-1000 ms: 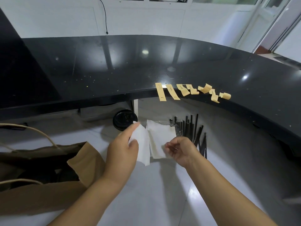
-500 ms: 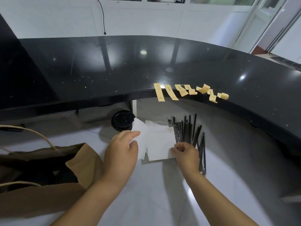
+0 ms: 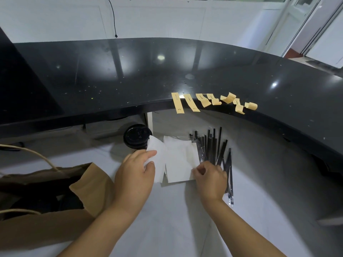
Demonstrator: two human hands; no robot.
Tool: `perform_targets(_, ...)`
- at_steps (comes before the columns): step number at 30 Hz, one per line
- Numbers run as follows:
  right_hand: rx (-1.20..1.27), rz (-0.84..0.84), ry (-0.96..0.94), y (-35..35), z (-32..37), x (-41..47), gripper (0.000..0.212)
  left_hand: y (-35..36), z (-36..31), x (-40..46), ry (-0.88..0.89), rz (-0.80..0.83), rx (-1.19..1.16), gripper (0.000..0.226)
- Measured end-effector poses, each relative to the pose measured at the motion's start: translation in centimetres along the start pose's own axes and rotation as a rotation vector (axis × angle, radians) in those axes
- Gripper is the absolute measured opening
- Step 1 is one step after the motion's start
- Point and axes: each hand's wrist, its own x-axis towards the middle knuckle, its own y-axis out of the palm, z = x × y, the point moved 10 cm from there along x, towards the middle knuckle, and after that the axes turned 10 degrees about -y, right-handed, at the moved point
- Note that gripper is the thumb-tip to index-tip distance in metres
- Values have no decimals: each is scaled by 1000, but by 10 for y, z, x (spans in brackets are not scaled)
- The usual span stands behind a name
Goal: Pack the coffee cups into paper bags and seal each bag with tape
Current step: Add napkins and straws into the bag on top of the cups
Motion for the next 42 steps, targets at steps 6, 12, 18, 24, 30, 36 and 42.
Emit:
perform_targets(6, -1, -73, -170, -5, 12, -3, 29, 1, -1, -1, 4, 13, 7, 40)
perform_targets(12, 141, -144, -295, -19, 20, -10, 27, -1, -1, -3, -2, 23, -16, 50)
perform_targets(18, 354, -288, -452, -58, 52, -21, 2, -5, -3, -4, -1, 5, -71, 31)
perform_targets(24, 580, -343, -353, -80, 69, -22, 12, -8, -16, -13, 69, 4, -252, 25)
perform_targets(30, 669, -362, -435, -92, 105, -37, 11, 0, -27, -26, 57, 100, -435, 22)
perform_targets(36, 606, -373, -567, -92, 130, -52, 10, 13, -16, -33, -103, 273, -682, 24)
perform_targets(42, 547, -310, -690, -87, 145, -65, 10, 4, -17, -36, -148, 274, -741, 26)
